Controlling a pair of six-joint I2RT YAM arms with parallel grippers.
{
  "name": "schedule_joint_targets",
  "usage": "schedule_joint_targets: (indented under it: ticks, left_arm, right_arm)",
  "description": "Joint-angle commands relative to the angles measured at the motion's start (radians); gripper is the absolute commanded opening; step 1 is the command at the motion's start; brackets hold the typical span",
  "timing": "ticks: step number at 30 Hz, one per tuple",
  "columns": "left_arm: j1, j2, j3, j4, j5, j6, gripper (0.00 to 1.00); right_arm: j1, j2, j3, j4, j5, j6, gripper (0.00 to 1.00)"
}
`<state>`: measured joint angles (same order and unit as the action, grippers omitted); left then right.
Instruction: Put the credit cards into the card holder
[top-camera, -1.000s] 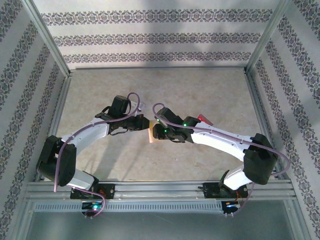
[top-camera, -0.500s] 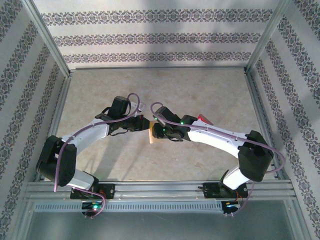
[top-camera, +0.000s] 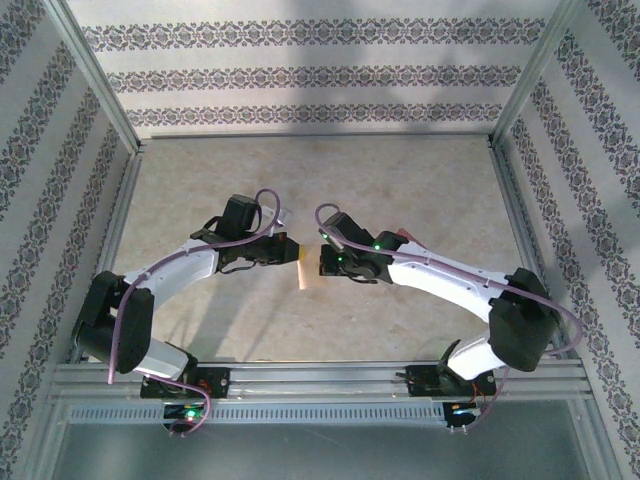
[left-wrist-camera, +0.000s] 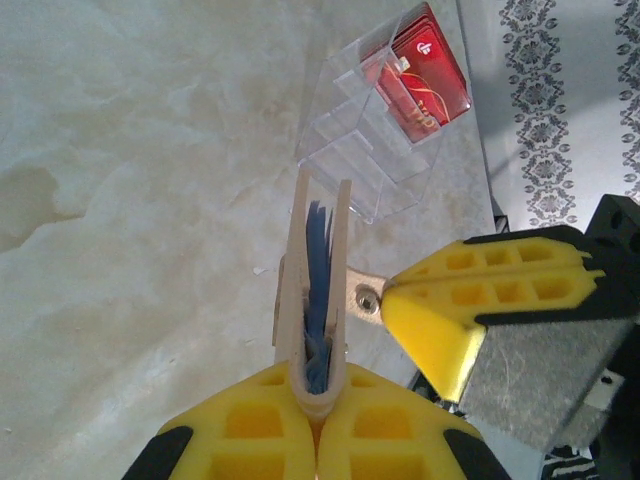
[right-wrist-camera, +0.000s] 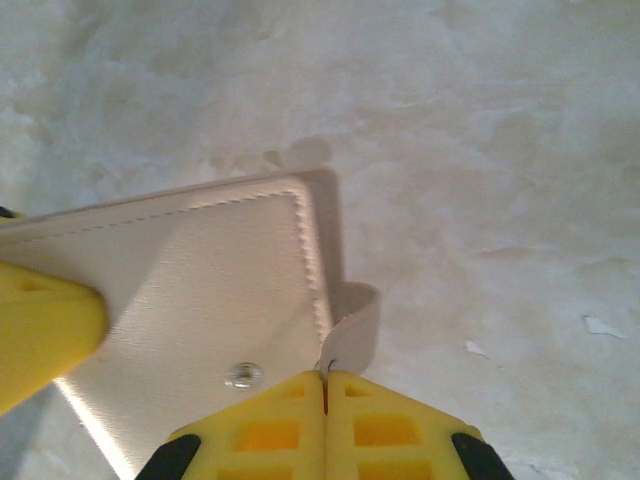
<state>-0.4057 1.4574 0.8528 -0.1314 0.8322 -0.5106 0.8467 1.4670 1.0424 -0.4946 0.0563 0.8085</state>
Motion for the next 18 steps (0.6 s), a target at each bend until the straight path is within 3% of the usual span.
schedule_joint_targets:
  ticks: [1,2,7,9,18]
  left_arm:
    - [-0.005,-0.018,-0.008,-0.008,0.005,0.042,0.00]
    - [-0.007,-0.018,-0.019,0.008,0.005,0.038,0.00]
    - [-0.020,-0.002,-0.007,-0.016,0.006,0.034,0.00]
    - [-0.035,0.007,-0.023,0.007,0.008,0.026,0.00]
    - [-0.093,0.079,-0.040,0.069,0.029,-0.047,0.00]
  right_arm:
    - [-0.009,-0.065,-0.068,-0.034,0.043,0.019,0.00]
    - [-0.013,-0.083,-0.087,-0.034,0.048,0.021,0.00]
    - [-0.026,-0.182,-0.140,-0.101,0.060,0.031,0.33]
    - [-0.026,-0.239,-0.174,-0.107,0.064,0.037,0.40]
    - [0.019,-0.398,-0.192,-0.187,0.066,0.052,0.47]
